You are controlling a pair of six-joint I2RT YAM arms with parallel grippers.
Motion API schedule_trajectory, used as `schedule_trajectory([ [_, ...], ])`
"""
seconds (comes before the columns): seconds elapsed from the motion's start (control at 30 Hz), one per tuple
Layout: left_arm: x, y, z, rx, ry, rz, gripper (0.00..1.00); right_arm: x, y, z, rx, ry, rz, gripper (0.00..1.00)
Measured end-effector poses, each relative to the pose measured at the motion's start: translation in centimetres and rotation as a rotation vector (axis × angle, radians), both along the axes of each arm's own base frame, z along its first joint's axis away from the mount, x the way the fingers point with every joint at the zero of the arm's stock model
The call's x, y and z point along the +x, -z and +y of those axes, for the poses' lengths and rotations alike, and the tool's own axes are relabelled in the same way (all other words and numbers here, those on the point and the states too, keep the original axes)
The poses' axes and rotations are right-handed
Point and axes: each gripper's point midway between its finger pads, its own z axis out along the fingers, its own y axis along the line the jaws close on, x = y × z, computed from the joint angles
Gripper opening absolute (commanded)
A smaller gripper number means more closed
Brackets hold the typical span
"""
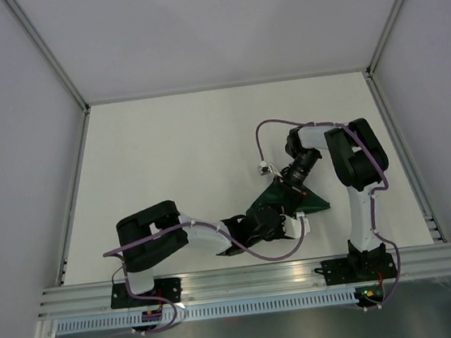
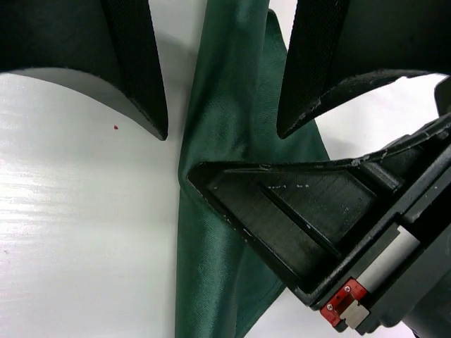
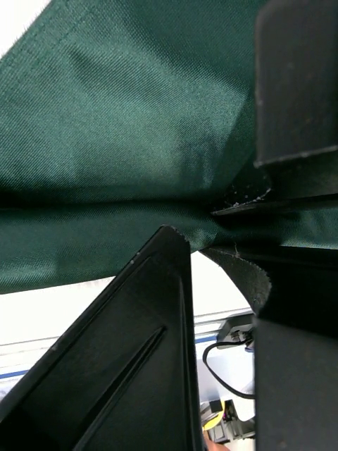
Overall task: Fold the napkin, place the utensils inside, and roll it up
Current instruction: Roll the napkin at the center of the board.
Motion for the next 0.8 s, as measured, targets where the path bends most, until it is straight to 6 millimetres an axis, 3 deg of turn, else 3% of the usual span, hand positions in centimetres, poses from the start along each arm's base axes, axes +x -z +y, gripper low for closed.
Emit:
schedule_trajectory([
  [0.07, 0.1, 0.1, 0.0, 0.007, 0.0, 0.003, 0.55, -0.1, 0.0, 0.0, 0.0, 0.001, 0.005, 0.2],
  [0.2, 0.1, 0.9, 0.1, 0.035, 0.007, 0.03, 0.24, -0.1, 0.0, 0.0, -0.003, 0.005, 0.012, 0.2],
  [0.37, 0.3, 1.1, 0.1, 0.052, 0.006, 0.069, 0.04, -0.1, 0.0, 0.0, -0.007, 0.01, 0.013, 0.26],
  [0.6, 0.2, 1.2, -0.4, 0.069, -0.013, 0.165, 0.02, -0.3, -0.6, -0.3, -0.027, 0.041, -0.016, 0.51],
  [0.67, 0.2, 1.2, -0.5, 0.06, -0.025, 0.197, 0.02, -0.2, -0.9, -0.4, -0.032, 0.044, -0.052, 0.65],
  [0.8, 0.3, 1.3, -0.5, 0.042, -0.047, 0.251, 0.02, 1.2, -1.5, -0.5, -0.027, 0.065, -0.136, 0.71],
])
